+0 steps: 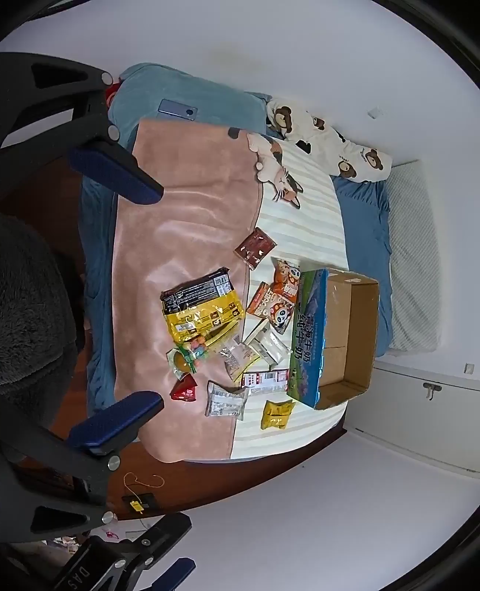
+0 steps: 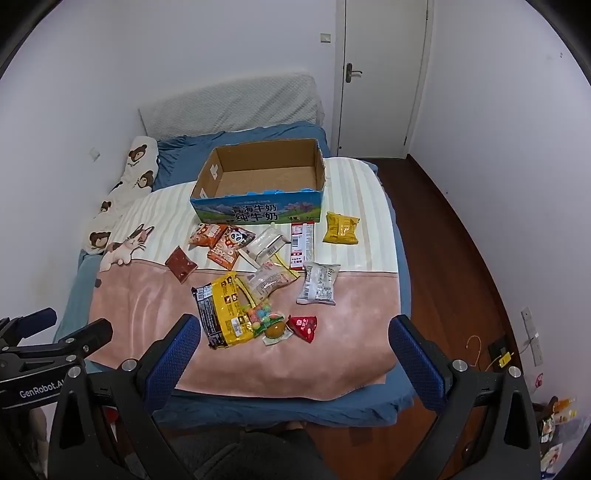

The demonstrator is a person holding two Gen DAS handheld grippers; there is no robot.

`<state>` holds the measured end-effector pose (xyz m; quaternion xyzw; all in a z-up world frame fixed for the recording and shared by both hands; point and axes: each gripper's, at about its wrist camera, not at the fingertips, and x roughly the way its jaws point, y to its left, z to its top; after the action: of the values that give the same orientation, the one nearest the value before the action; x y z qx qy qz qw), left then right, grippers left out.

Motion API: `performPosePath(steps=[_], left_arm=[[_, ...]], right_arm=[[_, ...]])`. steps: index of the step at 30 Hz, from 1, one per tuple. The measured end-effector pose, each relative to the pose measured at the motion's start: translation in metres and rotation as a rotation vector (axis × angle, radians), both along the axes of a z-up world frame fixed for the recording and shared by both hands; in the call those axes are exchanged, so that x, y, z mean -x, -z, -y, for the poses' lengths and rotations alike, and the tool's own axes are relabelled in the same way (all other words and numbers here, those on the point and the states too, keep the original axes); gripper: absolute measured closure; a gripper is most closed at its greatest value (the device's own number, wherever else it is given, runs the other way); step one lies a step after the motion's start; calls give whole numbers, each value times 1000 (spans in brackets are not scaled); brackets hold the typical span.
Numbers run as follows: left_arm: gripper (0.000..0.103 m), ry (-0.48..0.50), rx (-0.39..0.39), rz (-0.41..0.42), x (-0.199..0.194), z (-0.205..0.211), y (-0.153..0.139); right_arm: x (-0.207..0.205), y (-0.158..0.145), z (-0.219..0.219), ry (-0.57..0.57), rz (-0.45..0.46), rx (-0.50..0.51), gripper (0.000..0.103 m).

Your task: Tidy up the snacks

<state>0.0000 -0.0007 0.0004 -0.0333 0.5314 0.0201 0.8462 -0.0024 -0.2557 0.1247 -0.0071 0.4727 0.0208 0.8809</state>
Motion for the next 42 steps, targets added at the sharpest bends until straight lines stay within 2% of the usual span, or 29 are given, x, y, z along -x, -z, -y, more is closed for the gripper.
performPosePath(steps=[4,42], left_arm=[[0,1,2,-1,-2,2,-9],[0,2,8,24,-9,-1,-17]], right_arm=[[-1,-2,2,-4,0,-2,0],[0,-7,0,-7,5,-1,0]])
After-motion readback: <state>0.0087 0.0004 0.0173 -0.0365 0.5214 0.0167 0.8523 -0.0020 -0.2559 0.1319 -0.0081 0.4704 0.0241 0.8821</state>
